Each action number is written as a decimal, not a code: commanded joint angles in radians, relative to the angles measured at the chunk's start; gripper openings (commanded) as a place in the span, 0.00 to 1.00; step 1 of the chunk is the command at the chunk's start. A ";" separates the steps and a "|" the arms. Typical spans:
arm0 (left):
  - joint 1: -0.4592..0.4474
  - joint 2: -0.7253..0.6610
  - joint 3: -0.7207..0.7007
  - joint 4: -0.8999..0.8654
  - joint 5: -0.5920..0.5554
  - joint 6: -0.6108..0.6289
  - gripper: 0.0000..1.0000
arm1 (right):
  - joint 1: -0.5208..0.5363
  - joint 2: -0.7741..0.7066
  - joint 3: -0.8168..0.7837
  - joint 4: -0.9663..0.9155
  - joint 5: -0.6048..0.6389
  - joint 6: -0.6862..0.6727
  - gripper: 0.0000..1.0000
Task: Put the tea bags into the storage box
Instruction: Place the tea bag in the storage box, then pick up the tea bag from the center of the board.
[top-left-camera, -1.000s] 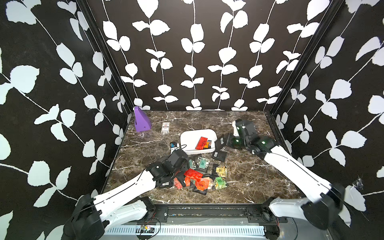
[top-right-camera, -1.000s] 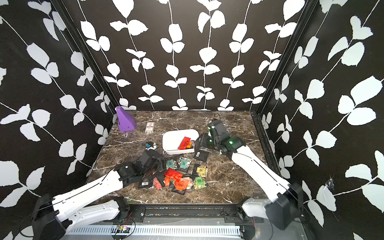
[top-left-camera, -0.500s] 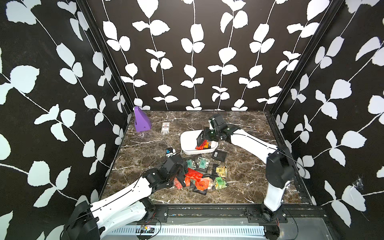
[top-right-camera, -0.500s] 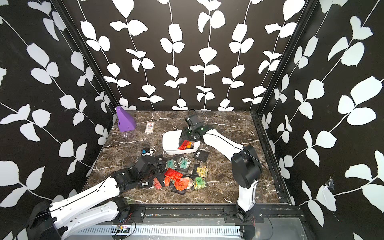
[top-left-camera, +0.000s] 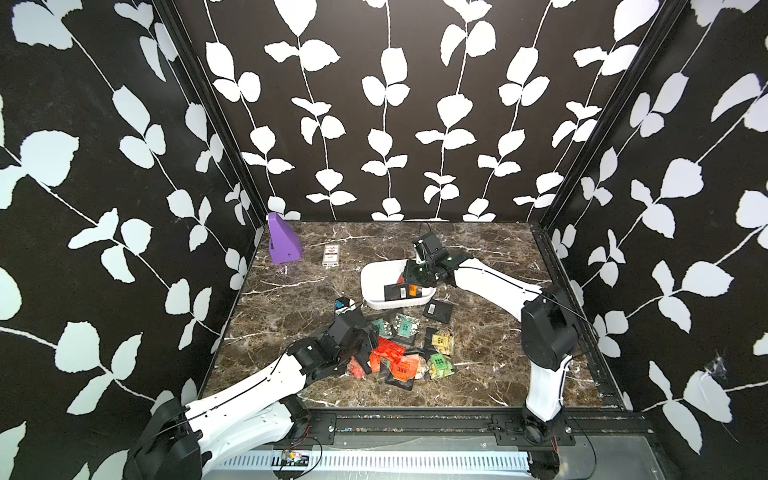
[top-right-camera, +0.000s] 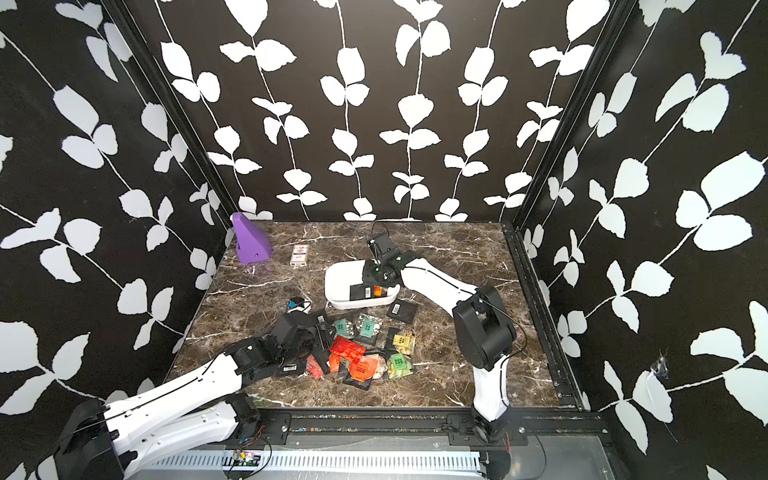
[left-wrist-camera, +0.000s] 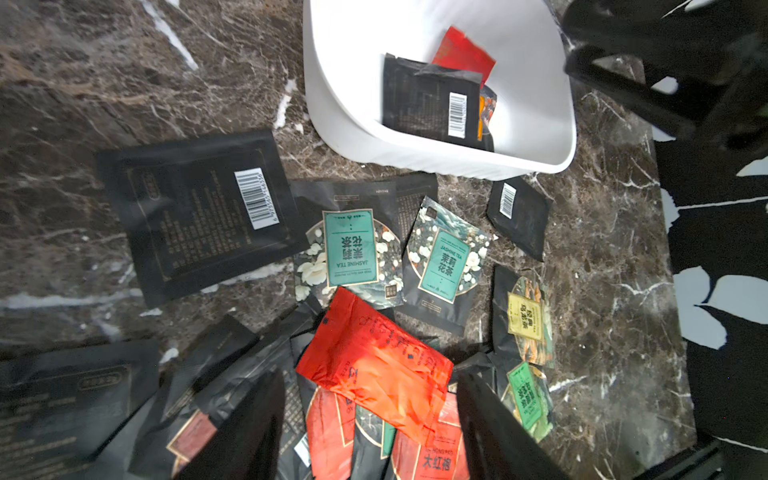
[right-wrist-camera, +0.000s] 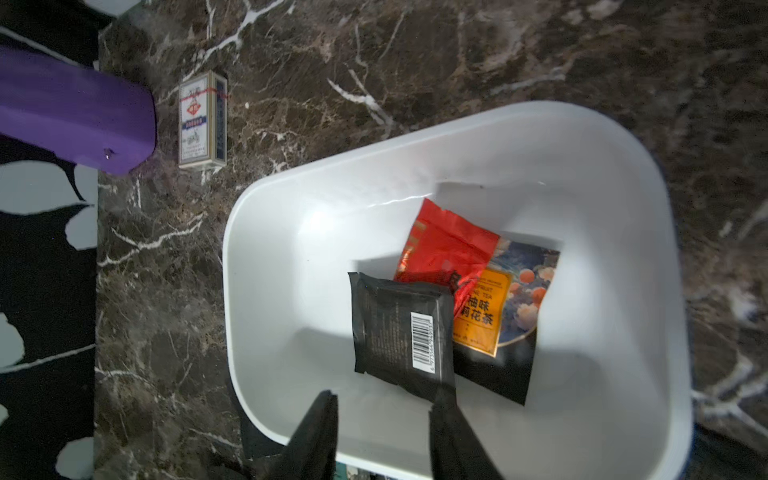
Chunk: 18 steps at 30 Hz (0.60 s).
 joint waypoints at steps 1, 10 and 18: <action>0.002 0.026 0.044 0.035 0.038 0.033 0.56 | 0.002 -0.129 0.060 -0.132 0.108 -0.091 0.49; -0.112 0.265 0.241 0.117 0.143 0.099 0.19 | -0.022 -0.577 -0.308 -0.198 0.171 -0.084 0.55; -0.224 0.570 0.363 0.273 0.233 0.041 0.00 | -0.021 -0.921 -0.769 -0.109 0.072 0.117 0.53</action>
